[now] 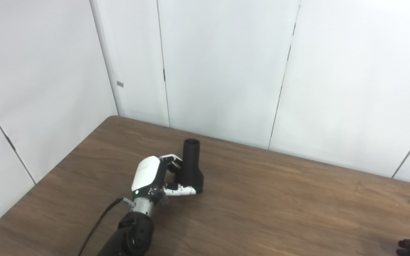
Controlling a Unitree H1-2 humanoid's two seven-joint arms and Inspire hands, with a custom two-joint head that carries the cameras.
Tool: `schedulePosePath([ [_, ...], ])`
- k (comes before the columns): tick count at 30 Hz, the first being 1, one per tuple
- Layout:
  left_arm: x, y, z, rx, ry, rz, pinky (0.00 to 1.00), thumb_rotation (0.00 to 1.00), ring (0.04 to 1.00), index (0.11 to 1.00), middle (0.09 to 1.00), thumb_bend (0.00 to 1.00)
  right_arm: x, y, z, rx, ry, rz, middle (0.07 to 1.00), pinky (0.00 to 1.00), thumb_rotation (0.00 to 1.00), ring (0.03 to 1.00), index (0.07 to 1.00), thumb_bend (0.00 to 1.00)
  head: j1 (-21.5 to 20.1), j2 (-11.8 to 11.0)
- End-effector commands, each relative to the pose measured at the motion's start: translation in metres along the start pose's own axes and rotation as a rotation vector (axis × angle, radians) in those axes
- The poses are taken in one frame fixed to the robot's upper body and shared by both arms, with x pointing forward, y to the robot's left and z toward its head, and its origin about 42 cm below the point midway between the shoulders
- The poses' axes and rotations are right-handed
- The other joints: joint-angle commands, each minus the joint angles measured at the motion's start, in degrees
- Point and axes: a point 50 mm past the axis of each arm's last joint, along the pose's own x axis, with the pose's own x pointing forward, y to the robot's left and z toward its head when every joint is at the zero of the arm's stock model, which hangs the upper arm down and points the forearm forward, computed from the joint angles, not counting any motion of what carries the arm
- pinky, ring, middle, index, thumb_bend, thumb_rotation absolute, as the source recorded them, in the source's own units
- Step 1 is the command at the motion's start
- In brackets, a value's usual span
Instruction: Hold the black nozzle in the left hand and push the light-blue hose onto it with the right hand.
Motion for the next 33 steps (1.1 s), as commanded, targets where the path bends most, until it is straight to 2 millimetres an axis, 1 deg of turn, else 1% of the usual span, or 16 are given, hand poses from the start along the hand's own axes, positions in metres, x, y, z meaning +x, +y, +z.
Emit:
schedulePosePath([
  [1, -0.011, -0.007, -0.004, 0.013, -0.012, -0.026, 0.0, 0.0, 0.588, 0.47, 0.49, 0.53, 0.005, -0.003, 0.017, 0.01, -0.066, -0.029, 0.618, 0.47, 0.53, 0.596, 0.578, 0.35, -0.06, 0.08],
  [4, -0.015, -0.011, -0.001, 0.018, -0.037, -0.048, 0.0, 0.0, 0.569, 0.467, 0.495, 0.52, 0.005, -0.004, 0.025, 0.041, -0.071, -0.052, 0.615, 0.46, 0.45, 0.598, 0.573, 0.34, -0.71, 0.18],
  [7, -0.02, -0.015, 0.001, -0.002, -0.051, -0.063, 0.0, 0.0, 0.567, 0.471, 0.489, 0.53, 0.006, -0.005, 0.034, 0.078, -0.076, -0.078, 0.612, 0.47, 0.42, 0.598, 0.566, 0.34, -1.99, 0.48],
  [12, -0.03, -0.022, 0.006, -0.04, -0.104, -0.097, 0.0, 0.0, 0.555, 0.469, 0.495, 0.52, 0.006, -0.008, 0.054, 0.059, -0.092, -0.112, 0.618, 0.47, 0.42, 0.599, 0.573, 0.3, -5.38, 1.49],
  [16, -0.04, -0.026, 0.011, -0.028, -0.146, -0.154, 0.0, 0.0, 0.545, 0.47, 0.495, 0.52, 0.006, -0.007, 0.069, 0.032, -0.12, -0.131, 0.605, 0.45, 0.42, 0.583, 0.562, 0.3, -8.61, 2.34],
  [18, -0.045, -0.028, 0.015, -0.022, -0.173, -0.183, 0.0, 0.0, 0.544, 0.471, 0.492, 0.52, 0.005, -0.005, 0.08, 0.02, -0.136, -0.142, 0.602, 0.45, 0.4, 0.582, 0.56, 0.27, -10.14, 2.63],
  [21, -0.049, -0.029, 0.016, -0.02, -0.201, -0.21, 0.0, 0.0, 0.546, 0.476, 0.481, 0.53, 0.003, -0.002, 0.093, 0.035, -0.142, -0.151, 0.615, 0.46, 0.29, 0.597, 0.569, 0.19, -12.43, 3.07],
  [22, -0.05, -0.029, 0.016, -0.02, -0.211, -0.221, 0.0, 0.0, 0.546, 0.481, 0.468, 0.53, 0.003, -0.002, 0.096, 0.039, -0.138, -0.162, 0.624, 0.48, 0.23, 0.608, 0.577, 0.17, -13.31, 3.28],
  [23, -0.052, -0.03, 0.018, -0.022, -0.224, -0.232, 0.0, 0.0, 0.547, 0.485, 0.459, 0.53, 0.002, -0.004, 0.097, 0.041, -0.131, -0.178, 0.643, 0.51, 0.14, 0.633, 0.594, 0.16, -13.81, 3.38],
  [24, -0.053, -0.03, 0.019, -0.025, -0.235, -0.241, 0.0, 0.0, 0.542, 0.49, 0.444, 0.53, 0.002, -0.005, 0.096, 0.043, -0.125, -0.192, 0.68, 0.58, 0.06, 0.678, 0.63, 0.17, -14.8, 3.58],
  [26, -0.056, -0.031, 0.021, -0.035, -0.262, -0.257, 0.0, 0.0, 0.537, 0.493, 0.437, 0.52, 0.002, -0.011, 0.092, 0.054, -0.126, -0.227, 0.698, 0.64, 0.01, 0.702, 0.66, 0.19, -16.37, 3.77],
  [27, -0.058, -0.032, 0.022, -0.035, -0.273, -0.263, 0.0, 0.0, 0.54, 0.491, 0.445, 0.53, 0.003, -0.013, 0.091, 0.074, -0.137, -0.248, 0.696, 0.64, 0.01, 0.701, 0.664, 0.21, -17.38, 4.0],
  [28, -0.059, -0.032, 0.023, -0.036, -0.283, -0.267, 0.0, 0.0, 0.541, 0.49, 0.454, 0.53, 0.003, -0.015, 0.09, 0.086, -0.147, -0.267, 0.68, 0.63, 0.0, 0.681, 0.654, 0.24, -18.33, 4.29],
  [29, -0.06, -0.032, 0.024, -0.037, -0.291, -0.271, 0.0, 0.0, 0.542, 0.491, 0.453, 0.53, 0.004, -0.017, 0.089, 0.088, -0.159, -0.283, 0.666, 0.6, 0.0, 0.663, 0.643, 0.26, -18.79, 4.47],
  [31, -0.06, -0.032, 0.025, -0.039, -0.31, -0.28, 0.0, 0.0, 0.537, 0.494, 0.449, 0.53, 0.006, -0.022, 0.091, 0.038, -0.177, -0.315, 0.64, 0.56, 0.0, 0.632, 0.62, 0.28, -20.67, 4.74],
  [33, -0.06, -0.033, 0.026, -0.034, -0.338, -0.29, 0.0, 0.0, 0.534, 0.493, 0.453, 0.53, 0.008, -0.027, 0.094, 0.007, -0.199, -0.348, 0.625, 0.55, 0.0, 0.618, 0.606, 0.31, -21.68, 4.7],
])
